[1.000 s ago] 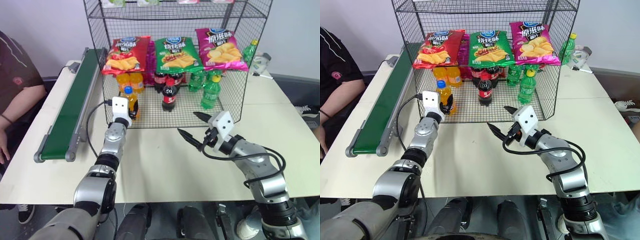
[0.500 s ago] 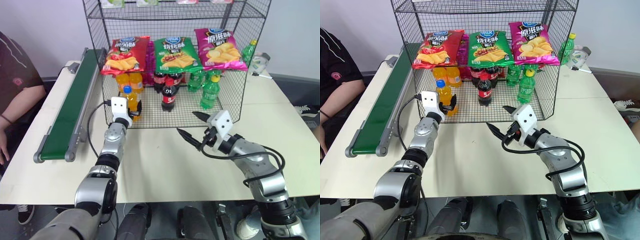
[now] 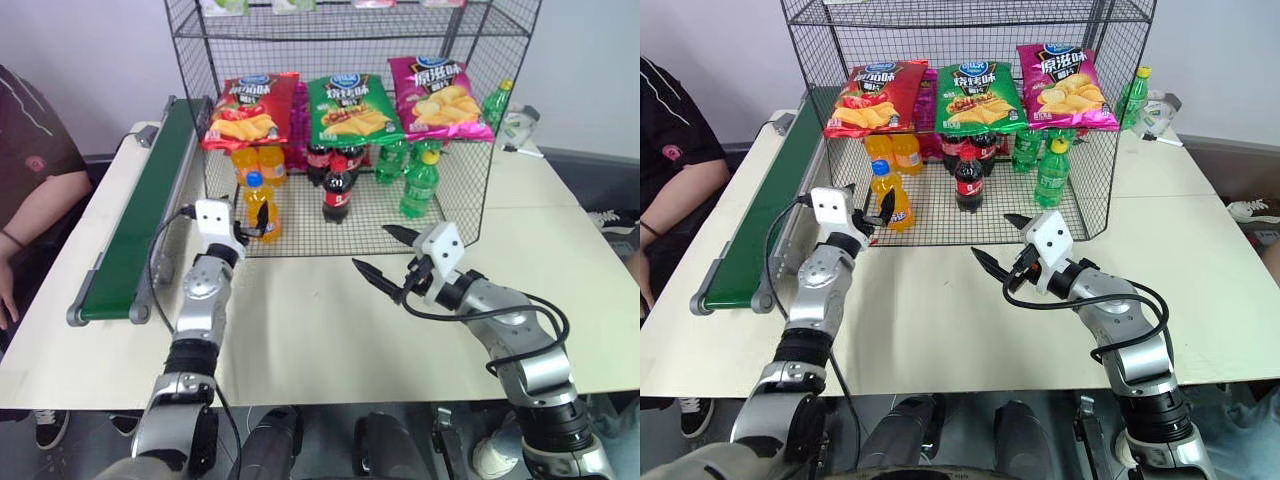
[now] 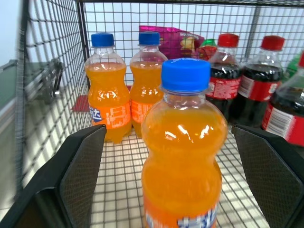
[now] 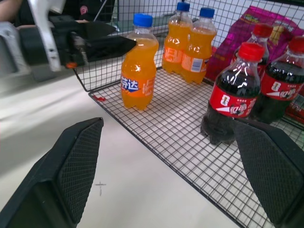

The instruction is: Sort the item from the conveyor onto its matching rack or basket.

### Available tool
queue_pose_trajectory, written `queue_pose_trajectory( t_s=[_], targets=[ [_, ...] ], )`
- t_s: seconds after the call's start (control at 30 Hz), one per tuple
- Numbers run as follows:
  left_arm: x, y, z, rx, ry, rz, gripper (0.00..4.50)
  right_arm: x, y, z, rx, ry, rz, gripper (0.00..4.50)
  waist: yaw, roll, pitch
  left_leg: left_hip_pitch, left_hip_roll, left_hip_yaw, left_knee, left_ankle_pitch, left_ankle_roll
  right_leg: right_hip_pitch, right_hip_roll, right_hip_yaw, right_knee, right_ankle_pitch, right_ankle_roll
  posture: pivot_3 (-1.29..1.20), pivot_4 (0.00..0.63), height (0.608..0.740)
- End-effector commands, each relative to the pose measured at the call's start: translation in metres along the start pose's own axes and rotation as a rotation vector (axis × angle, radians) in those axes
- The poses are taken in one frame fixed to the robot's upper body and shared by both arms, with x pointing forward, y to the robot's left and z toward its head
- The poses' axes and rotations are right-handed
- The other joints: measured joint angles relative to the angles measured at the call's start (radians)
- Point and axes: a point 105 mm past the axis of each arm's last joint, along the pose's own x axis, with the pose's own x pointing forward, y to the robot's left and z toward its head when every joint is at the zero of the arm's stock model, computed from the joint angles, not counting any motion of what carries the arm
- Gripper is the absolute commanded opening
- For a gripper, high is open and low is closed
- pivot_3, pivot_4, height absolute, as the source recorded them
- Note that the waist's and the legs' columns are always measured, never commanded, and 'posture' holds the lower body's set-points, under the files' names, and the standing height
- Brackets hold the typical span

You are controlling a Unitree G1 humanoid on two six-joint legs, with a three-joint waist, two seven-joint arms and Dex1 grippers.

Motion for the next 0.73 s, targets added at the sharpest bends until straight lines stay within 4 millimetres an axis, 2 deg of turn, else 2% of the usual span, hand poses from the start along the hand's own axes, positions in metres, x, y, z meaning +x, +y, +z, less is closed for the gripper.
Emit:
queue_pose_trajectory(
  t_s=[0.03, 0.13, 0.2, 0.4, 0.57, 0.73],
  targets=[
    [-0.008, -0.002, 0.024, 0.033, -0.036, -0.046, 4.42, -0.001, 0.004, 0.014, -0.024, -0.046, 0.017, 4.5, 0.0, 0.0, 0.0, 0.0, 0.0, 0.0, 0.0, 0.0, 0.0, 0.0, 0.0, 0.0, 0.0, 0.0, 0.0, 0.0, 0.15, 0.74],
    [-0.028, 0.005, 0.037, 0.044, -0.015, -0.088, 4.42, -0.002, 0.003, 0.013, -0.025, -0.042, 0.014, 4.5, -0.003, 0.0, 0.0, 0.0, 0.0, 0.0, 0.0, 0.0, 0.0, 0.0, 0.0, 0.0, 0.0, 0.0, 0.0, 0.0, 0.15, 0.74],
    [-0.044, 0.018, 0.045, 0.049, 0.011, -0.086, 4.42, -0.004, 0.002, 0.013, -0.024, -0.039, 0.013, 4.5, -0.006, 0.0, 0.0, 0.0, 0.0, 0.0, -0.001, 0.0, 0.0, -0.001, 0.0, 0.001, 0.0, 0.0, 0.0, 0.0, 0.15, 0.74],
    [-0.084, 0.06, 0.051, 0.107, 0.121, -0.063, 4.42, -0.005, 0.001, 0.009, -0.018, -0.027, 0.028, 4.5, -0.004, 0.001, 0.0, 0.001, 0.002, 0.0, -0.001, 0.0, 0.0, 0.0, -0.001, 0.001, 0.0, 0.0, -0.001, 0.0, 0.15, 0.74],
    [-0.1, 0.081, 0.049, 0.105, 0.17, -0.039, 4.42, -0.006, -0.005, 0.007, -0.024, -0.016, 0.039, 4.5, 0.005, 0.001, 0.0, 0.001, 0.002, 0.0, -0.001, 0.0, 0.0, -0.002, -0.001, 0.001, -0.002, -0.002, -0.004, 0.0, 0.15, 0.74],
    [-0.105, 0.078, 0.043, 0.096, 0.196, -0.058, 4.42, -0.006, -0.006, 0.005, -0.029, -0.009, 0.06, 4.5, 0.004, 0.001, 0.0, 0.001, 0.002, -0.001, -0.001, 0.0, 0.0, -0.001, -0.001, 0.001, -0.004, -0.002, -0.005, 0.0, 0.15, 0.74]
  ],
)
